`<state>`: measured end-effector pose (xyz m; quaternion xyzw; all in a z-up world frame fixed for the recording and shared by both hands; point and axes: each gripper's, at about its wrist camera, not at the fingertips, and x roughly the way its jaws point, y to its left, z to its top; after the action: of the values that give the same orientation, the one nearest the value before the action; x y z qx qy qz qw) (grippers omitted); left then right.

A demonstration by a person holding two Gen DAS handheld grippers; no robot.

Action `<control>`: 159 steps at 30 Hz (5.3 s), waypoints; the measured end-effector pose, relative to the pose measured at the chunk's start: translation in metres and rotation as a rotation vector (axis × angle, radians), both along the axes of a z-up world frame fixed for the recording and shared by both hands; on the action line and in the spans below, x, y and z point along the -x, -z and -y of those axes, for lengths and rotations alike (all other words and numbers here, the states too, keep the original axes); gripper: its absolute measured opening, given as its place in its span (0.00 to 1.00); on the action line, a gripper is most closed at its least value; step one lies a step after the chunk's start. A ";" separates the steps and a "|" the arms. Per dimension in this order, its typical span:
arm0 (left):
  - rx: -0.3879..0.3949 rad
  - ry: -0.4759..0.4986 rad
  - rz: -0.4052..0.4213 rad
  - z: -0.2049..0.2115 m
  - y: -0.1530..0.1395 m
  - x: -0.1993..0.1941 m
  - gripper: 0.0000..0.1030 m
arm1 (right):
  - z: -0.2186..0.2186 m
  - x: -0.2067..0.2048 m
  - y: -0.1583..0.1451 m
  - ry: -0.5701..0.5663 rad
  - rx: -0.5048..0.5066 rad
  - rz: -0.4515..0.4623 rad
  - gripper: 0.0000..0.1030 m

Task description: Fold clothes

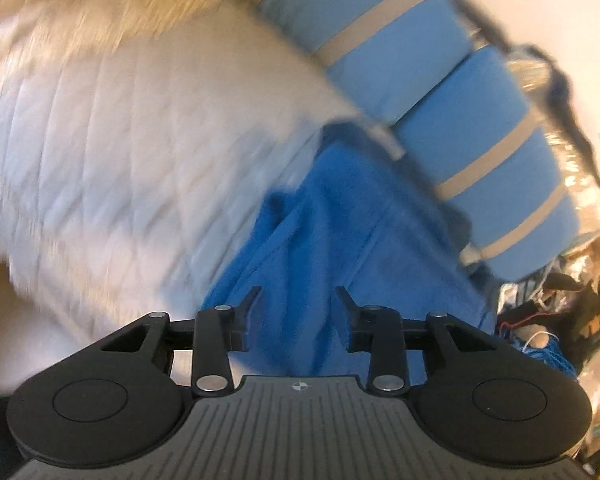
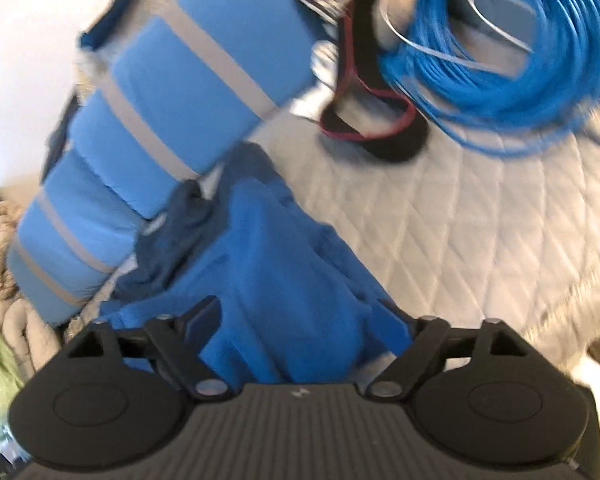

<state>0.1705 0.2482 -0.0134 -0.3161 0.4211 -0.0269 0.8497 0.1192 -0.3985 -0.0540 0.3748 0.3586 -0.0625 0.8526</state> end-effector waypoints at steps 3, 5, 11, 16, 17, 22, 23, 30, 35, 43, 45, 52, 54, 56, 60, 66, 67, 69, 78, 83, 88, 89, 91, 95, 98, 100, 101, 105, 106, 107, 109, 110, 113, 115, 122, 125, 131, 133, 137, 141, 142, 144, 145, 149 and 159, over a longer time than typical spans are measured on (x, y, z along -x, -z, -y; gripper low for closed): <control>-0.045 0.008 0.105 0.004 -0.015 -0.003 0.36 | -0.005 -0.005 -0.005 -0.008 0.021 0.046 0.91; -0.058 0.012 0.166 0.007 -0.020 -0.008 0.38 | -0.012 -0.008 -0.007 -0.024 0.030 0.074 0.93; -0.142 -0.047 0.326 0.022 -0.024 -0.035 0.39 | -0.054 -0.021 -0.013 -0.137 0.091 0.161 0.96; -0.159 -0.105 0.419 0.027 -0.019 -0.063 0.40 | -0.103 -0.026 -0.023 -0.266 0.232 0.270 0.99; -0.151 -0.119 0.424 0.027 -0.017 -0.069 0.40 | -0.115 -0.028 -0.025 -0.295 0.271 0.296 1.00; -0.160 -0.181 0.378 0.019 0.000 -0.080 0.41 | -0.179 -0.035 -0.026 -0.458 0.484 0.435 1.00; -0.130 -0.175 0.368 0.014 0.001 -0.081 0.41 | -0.192 -0.036 -0.026 -0.493 0.515 0.458 1.00; -0.059 -0.134 0.365 -0.002 0.003 -0.081 0.51 | -0.293 -0.065 -0.021 -0.780 0.675 0.598 0.99; -0.024 -0.122 0.342 -0.008 0.006 -0.087 0.55 | -0.365 -0.103 -0.022 -0.890 0.676 0.617 0.98; -0.036 -0.127 0.312 -0.019 0.007 -0.093 0.55 | -0.411 -0.162 0.000 -0.899 0.665 0.441 0.23; -0.032 -0.109 0.305 -0.020 0.008 -0.095 0.55 | -0.393 -0.164 0.002 -0.890 0.584 0.407 0.17; -0.062 0.074 0.309 -0.005 0.008 -0.104 0.55 | -0.346 -0.142 -0.002 -0.834 0.533 0.414 0.16; -0.067 0.151 0.317 -0.004 0.010 -0.110 0.55 | -0.340 -0.138 -0.002 -0.833 0.548 0.422 0.16; -0.079 0.199 0.327 -0.003 0.015 -0.114 0.55 | -0.338 -0.136 0.000 -0.828 0.560 0.424 0.16; -0.108 0.305 0.367 0.010 0.016 -0.113 0.55 | -0.334 -0.139 0.004 -0.819 0.541 0.424 0.16; -0.262 0.480 0.433 0.045 0.015 -0.107 0.55 | -0.338 -0.147 0.009 -0.818 0.519 0.435 0.17; -0.268 0.494 0.435 0.047 0.016 -0.107 0.55 | -0.340 -0.148 0.010 -0.820 0.517 0.441 0.18; -0.261 0.499 0.424 0.047 0.019 -0.110 0.55 | -0.342 -0.153 0.013 -0.829 0.517 0.447 0.19; -0.278 0.512 0.432 0.041 0.022 -0.112 0.55 | -0.329 -0.158 0.005 -0.760 0.454 0.459 0.71; -0.374 0.548 0.456 0.053 0.022 -0.113 0.55 | -0.302 -0.140 -0.028 -0.690 0.466 0.543 0.84; -0.368 0.571 0.437 0.048 0.029 -0.123 0.55 | -0.270 -0.128 -0.039 -0.633 0.384 0.552 0.85; -0.360 0.574 0.434 0.046 0.030 -0.125 0.55 | -0.265 -0.126 -0.038 -0.624 0.376 0.547 0.85; -0.348 0.586 0.433 0.043 0.032 -0.128 0.56 | -0.254 -0.123 -0.035 -0.604 0.363 0.530 0.85; -0.352 0.604 0.424 0.043 0.033 -0.131 0.57 | -0.239 -0.123 -0.026 -0.571 0.342 0.485 0.85; -0.330 0.644 0.437 0.045 0.031 -0.127 0.56 | -0.229 -0.123 -0.022 -0.547 0.319 0.459 0.85; -0.335 0.694 0.478 0.047 0.026 -0.118 0.56 | -0.223 -0.125 -0.020 -0.533 0.295 0.447 0.85; -0.340 0.711 0.496 0.049 0.024 -0.114 0.56 | -0.221 -0.125 -0.020 -0.527 0.285 0.442 0.85; -0.367 0.761 0.563 0.057 0.018 -0.098 0.56 | -0.214 -0.126 -0.017 -0.503 0.275 0.429 0.85; -0.357 0.759 0.571 0.057 0.017 -0.098 0.56 | -0.212 -0.126 -0.016 -0.499 0.272 0.425 0.85; -0.346 0.756 0.579 0.057 0.016 -0.097 0.55 | -0.211 -0.126 -0.015 -0.495 0.267 0.420 0.85; -0.294 0.733 0.576 0.051 0.015 -0.102 0.55 | -0.209 -0.127 -0.013 -0.487 0.257 0.407 0.85; -0.268 0.721 0.574 0.048 0.015 -0.104 0.55 | -0.208 -0.128 -0.012 -0.483 0.252 0.402 0.85; -0.144 0.674 0.538 0.034 0.018 -0.116 0.48 | -0.207 -0.127 -0.011 -0.481 0.249 0.402 0.85; -0.106 0.639 0.503 0.029 0.023 -0.124 0.43 | -0.208 -0.127 -0.011 -0.479 0.252 0.403 0.85; -0.166 0.646 0.497 0.035 0.024 -0.122 0.21 | -0.210 -0.127 -0.010 -0.481 0.252 0.397 0.85; -0.178 0.617 0.490 0.035 0.026 -0.122 0.17 | -0.207 -0.126 -0.011 -0.474 0.255 0.400 0.85; -0.203 0.542 0.450 0.032 0.030 -0.124 0.16 | -0.204 -0.126 -0.009 -0.463 0.309 0.408 0.85; -0.209 0.500 0.422 0.029 0.030 -0.126 0.16 | -0.201 -0.125 -0.007 -0.455 0.319 0.405 0.85; -0.222 0.417 0.376 0.024 0.030 -0.130 0.16 | -0.181 -0.123 -0.010 -0.414 0.335 0.434 0.85; -0.263 0.380 0.359 0.028 0.028 -0.130 0.16 | -0.139 -0.121 -0.012 -0.315 0.350 0.460 0.86; -0.270 0.373 0.356 0.029 0.027 -0.130 0.16 | -0.127 -0.121 -0.011 -0.289 0.353 0.461 0.86; -0.280 0.355 0.351 0.031 0.026 -0.131 0.16 | -0.105 -0.120 -0.008 -0.228 0.358 0.446 0.86; -0.284 0.344 0.350 0.031 0.025 -0.130 0.16 | -0.093 -0.119 -0.006 -0.198 0.360 0.439 0.86; -0.304 0.283 0.342 0.031 0.021 -0.130 0.16 | -0.051 -0.117 0.002 -0.110 0.346 0.396 0.88; -0.381 0.183 0.285 0.045 0.020 -0.135 0.16 | 0.001 -0.110 0.028 -0.076 0.212 0.257 0.88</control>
<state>0.3057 0.2030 -0.0329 -0.1037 0.3215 -0.0681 0.9388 0.2291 -0.3991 -0.0816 0.2738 0.2517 -0.0193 0.9281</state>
